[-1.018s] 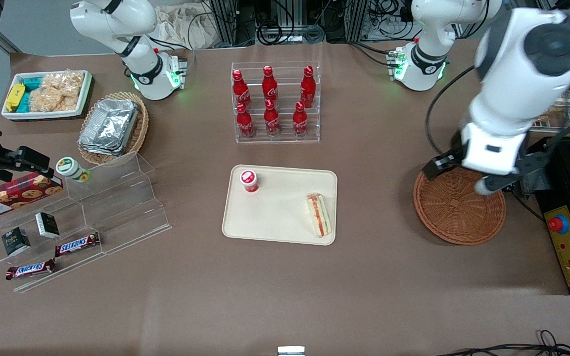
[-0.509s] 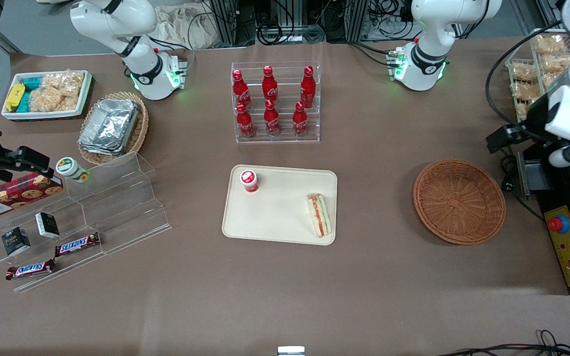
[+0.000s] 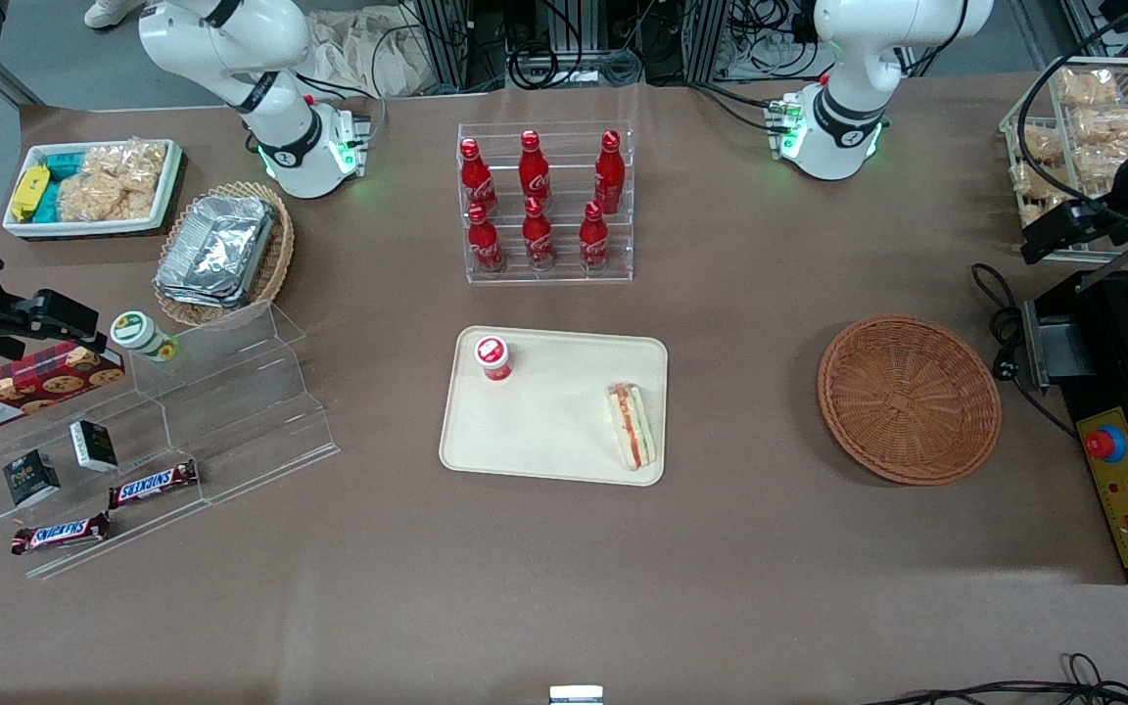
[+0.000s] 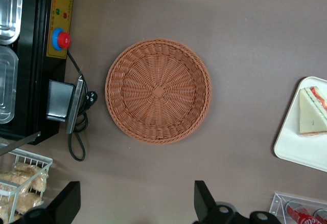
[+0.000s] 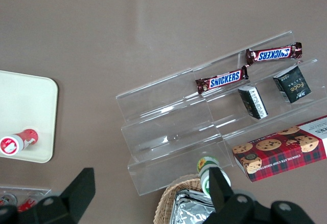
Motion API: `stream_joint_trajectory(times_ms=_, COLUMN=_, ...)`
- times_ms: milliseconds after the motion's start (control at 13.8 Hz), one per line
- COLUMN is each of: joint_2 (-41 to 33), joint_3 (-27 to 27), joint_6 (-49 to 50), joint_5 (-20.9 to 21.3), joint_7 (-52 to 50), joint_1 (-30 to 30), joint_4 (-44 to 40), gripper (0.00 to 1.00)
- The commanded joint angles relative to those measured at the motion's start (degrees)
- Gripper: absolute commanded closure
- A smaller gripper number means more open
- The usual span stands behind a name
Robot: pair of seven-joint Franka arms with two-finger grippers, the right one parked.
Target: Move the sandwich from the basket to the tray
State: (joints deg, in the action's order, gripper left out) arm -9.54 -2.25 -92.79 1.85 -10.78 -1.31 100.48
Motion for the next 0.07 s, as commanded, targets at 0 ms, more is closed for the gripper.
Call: stream_joint_trajectory(times_ms=0, joint_2=-1.1, joint_3=-0.3, joint_6=0.8, joint_5=-0.7, joint_7=1.0, joint_1=-0.2, joint_4=0.7, gripper=0.00)
